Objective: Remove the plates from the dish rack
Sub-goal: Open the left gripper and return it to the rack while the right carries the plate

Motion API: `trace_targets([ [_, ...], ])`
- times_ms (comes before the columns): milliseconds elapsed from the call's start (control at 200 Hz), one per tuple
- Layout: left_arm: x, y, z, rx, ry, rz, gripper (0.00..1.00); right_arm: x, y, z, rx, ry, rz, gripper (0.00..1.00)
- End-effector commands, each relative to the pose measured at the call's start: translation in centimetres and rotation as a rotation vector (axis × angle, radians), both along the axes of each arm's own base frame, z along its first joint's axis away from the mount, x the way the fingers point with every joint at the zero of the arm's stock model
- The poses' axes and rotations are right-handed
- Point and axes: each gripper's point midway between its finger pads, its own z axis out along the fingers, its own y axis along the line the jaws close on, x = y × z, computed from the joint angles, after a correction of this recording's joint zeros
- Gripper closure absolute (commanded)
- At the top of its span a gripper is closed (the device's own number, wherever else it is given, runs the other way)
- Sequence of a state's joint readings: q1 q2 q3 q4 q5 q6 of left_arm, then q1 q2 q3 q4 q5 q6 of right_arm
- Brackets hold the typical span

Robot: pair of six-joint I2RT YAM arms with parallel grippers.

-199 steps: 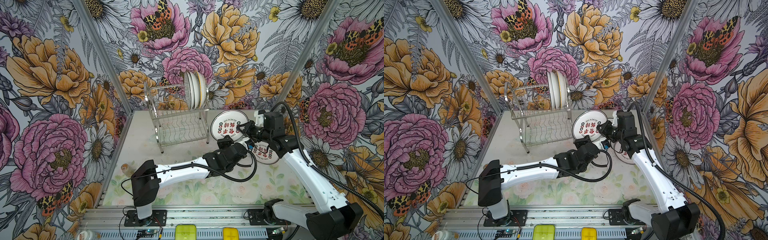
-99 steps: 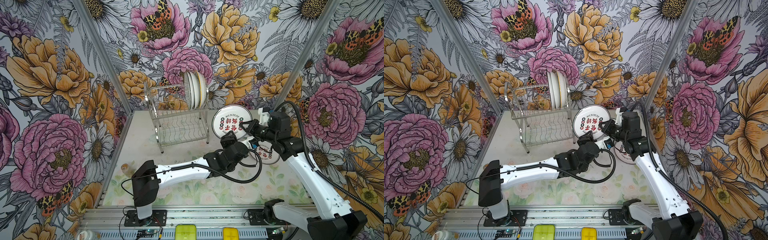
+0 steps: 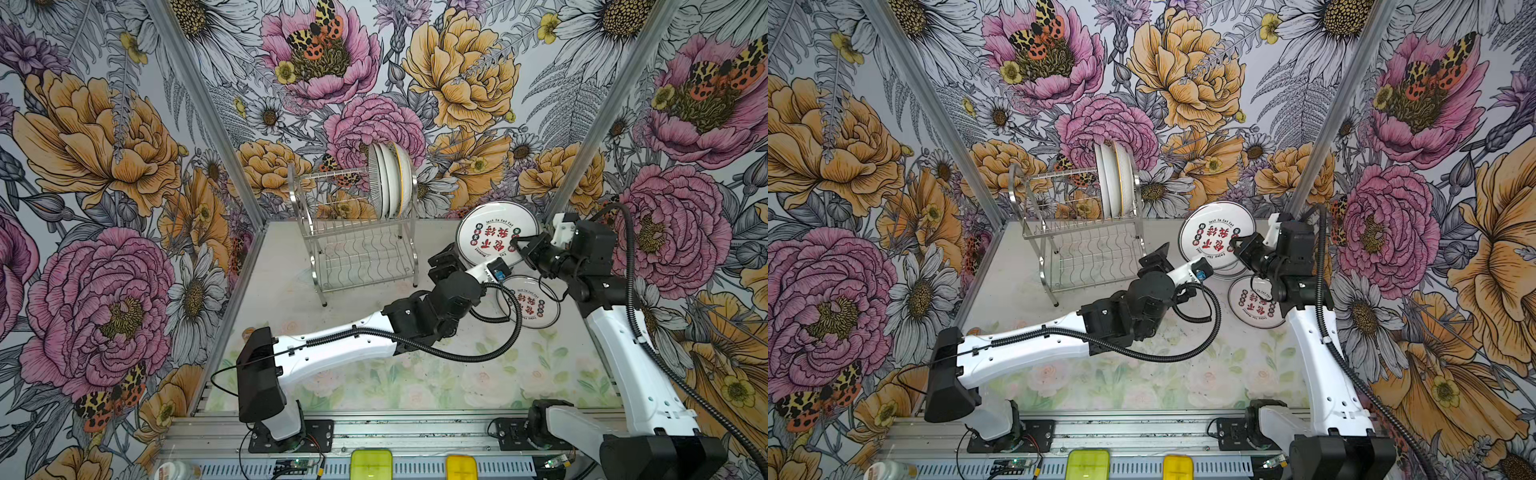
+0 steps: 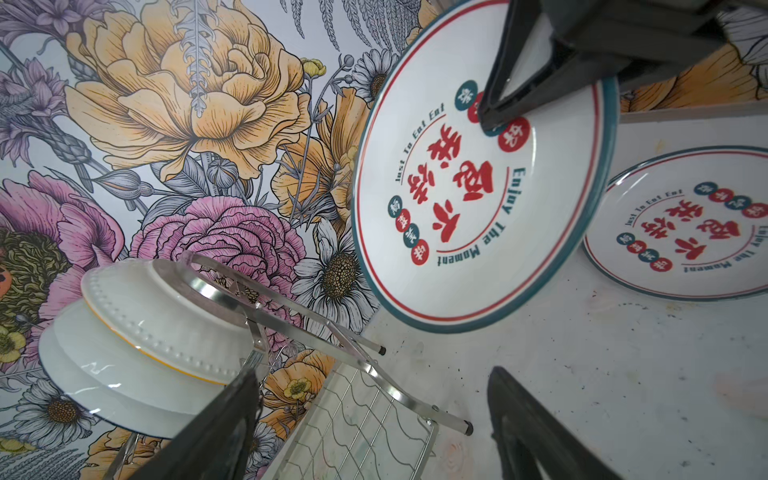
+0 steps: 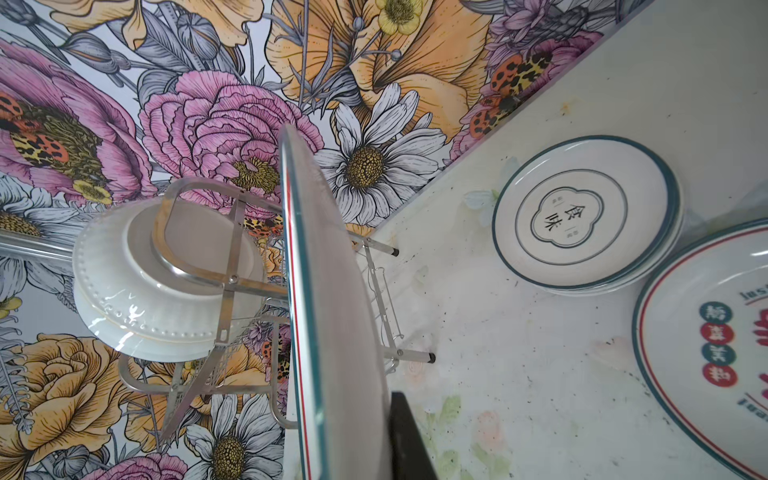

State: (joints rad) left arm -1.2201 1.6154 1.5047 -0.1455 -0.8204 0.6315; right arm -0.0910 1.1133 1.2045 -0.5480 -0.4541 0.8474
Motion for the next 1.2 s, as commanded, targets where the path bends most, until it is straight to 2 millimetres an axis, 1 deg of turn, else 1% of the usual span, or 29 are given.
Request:
trace_targets([
  [0, 0.5, 2.2, 0.8, -0.086, 0.056, 0.018, 0.07, 0.0, -1.9, 0.6, 0.015, -0.041, -0.016, 1.0],
  [60, 0.9, 3.4, 1.3, -0.128, 0.09, 0.026, 0.01, -0.1, -3.5, -0.3, 0.031, -0.022, -0.051, 1.0],
  [170, 1.5, 5.7, 2.0, -0.227, 0.143, 0.037, 0.01, -0.5, -6.4, -2.5, 0.061, 0.02, -0.115, 1.0],
  [245, 2.0, 7.6, 2.7, -0.305, 0.171, 0.049, 0.01, -0.7, -8.3, -4.6, 0.084, 0.06, -0.161, 1.0],
  [270, 2.1, 8.1, 2.7, -0.324, 0.185, 0.05, 0.01, -0.9, -8.9, -5.3, 0.094, 0.073, -0.174, 1.0],
  [350, 2.7, 10.2, 3.4, -0.401, 0.208, 0.07, 0.01, -1.4, -10.6, -7.6, 0.121, 0.117, -0.217, 1.0],
  [505, 3.6, 14.0, 4.1, -0.503, 0.238, 0.137, 0.01, -2.6, -12.6, -11.2, 0.145, 0.186, -0.279, 1.0],
  [590, 4.3, 16.0, 4.3, -0.56, 0.252, 0.188, 0.01, -3.2, -13.1, -13.2, 0.155, 0.228, -0.307, 1.0],
  [671, 4.6, 17.5, 4.2, -0.604, 0.269, 0.223, 0.01, -3.8, -13.6, -14.9, 0.153, 0.268, -0.332, 1.0],
  [821, 4.8, 18.9, 3.9, -0.656, 0.301, 0.235, 0.01, -4.3, -14.1, -17.4, 0.141, 0.325, -0.355, 1.0],
  [901, 4.9, 19.5, 3.8, -0.668, 0.303, 0.244, 0.01, -4.3, -14.4, -18.2, 0.134, 0.344, -0.363, 1.0],
  [1096, 5.0, 20.1, 3.2, -0.669, 0.312, 0.253, 0.01, -4.3, -15.4, -20.0, 0.097, 0.389, -0.387, 1.0],
  [1196, 4.9, 20.5, 3.2, -0.675, 0.314, 0.255, 0.01, -3.9, -15.6, -20.9, 0.1, 0.399, -0.384, 1.0],
])
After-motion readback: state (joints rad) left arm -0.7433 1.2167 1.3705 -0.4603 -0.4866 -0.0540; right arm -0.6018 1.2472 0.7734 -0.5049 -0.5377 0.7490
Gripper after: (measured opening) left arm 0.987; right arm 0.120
